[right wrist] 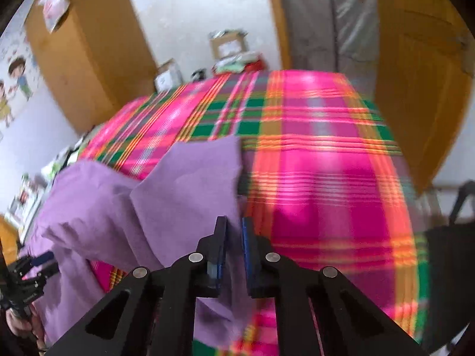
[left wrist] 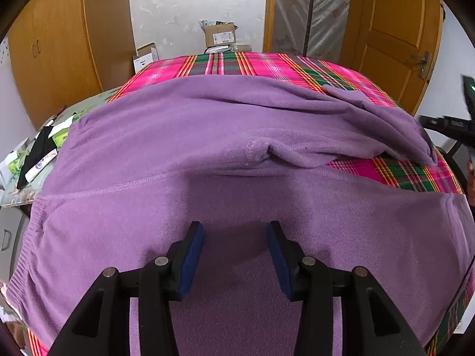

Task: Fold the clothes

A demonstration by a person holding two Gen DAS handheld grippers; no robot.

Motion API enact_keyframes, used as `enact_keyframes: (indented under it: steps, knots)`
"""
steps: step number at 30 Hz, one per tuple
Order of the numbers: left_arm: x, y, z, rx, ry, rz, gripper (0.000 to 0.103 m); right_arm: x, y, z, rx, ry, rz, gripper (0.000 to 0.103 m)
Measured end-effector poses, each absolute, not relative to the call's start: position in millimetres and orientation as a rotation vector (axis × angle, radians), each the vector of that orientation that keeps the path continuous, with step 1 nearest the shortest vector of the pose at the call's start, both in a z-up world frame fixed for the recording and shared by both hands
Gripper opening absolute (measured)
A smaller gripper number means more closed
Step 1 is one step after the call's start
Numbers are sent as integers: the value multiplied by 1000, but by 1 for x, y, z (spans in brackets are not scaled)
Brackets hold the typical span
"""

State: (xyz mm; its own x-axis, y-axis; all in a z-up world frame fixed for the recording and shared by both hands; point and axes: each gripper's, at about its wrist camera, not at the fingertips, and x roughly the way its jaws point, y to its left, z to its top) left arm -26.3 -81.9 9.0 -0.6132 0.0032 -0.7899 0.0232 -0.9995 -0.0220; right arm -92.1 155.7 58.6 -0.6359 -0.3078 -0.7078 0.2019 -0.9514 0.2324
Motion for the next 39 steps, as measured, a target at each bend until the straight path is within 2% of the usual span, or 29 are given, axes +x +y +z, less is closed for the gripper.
enact_keyframes:
  steps: [4,8,10,11,12,13,21,22,24,27,34,39]
  knots:
    - [-26,-82,9,1373,42,-2809,46,-57,213,62,1166,-372,-2744,10]
    - [-27,-81,9,1374,44,-2809,46,-46,223,56,1193,-364,-2660,13]
    - [-28,-80,9,1373,33,-2805,47,-51,212,60,1172,-325,-2622,25]
    - [-28,-80,9,1372,29,-2803,47,-54,206,62,1160,-305,-2604,41]
    - [-28,-80,9,1372,27,-2802,47,-60,198,65,1145,-285,-2582,47]
    - [-28,-80,9,1371,27,-2802,47,-67,190,66,1128,-265,-2558,47]
    - [-28,-79,8,1367,23,-2796,48,-122,120,46,1222,-70,-2382,46]
    - [-28,-79,8,1367,24,-2795,48,-123,116,44,1230,-53,-2374,43]
    - [-28,-78,8,1366,20,-2794,48,-122,117,42,1226,-63,-2388,16]
    - [-29,-78,8,1365,15,-2791,49,-113,134,46,1186,-137,-2450,12]
    - [-29,-78,8,1359,14,-2778,53,-69,197,53,1163,-307,-2636,9]
    - [-28,-77,8,1345,-18,-2756,59,-45,214,38,1244,-327,-2634,10]
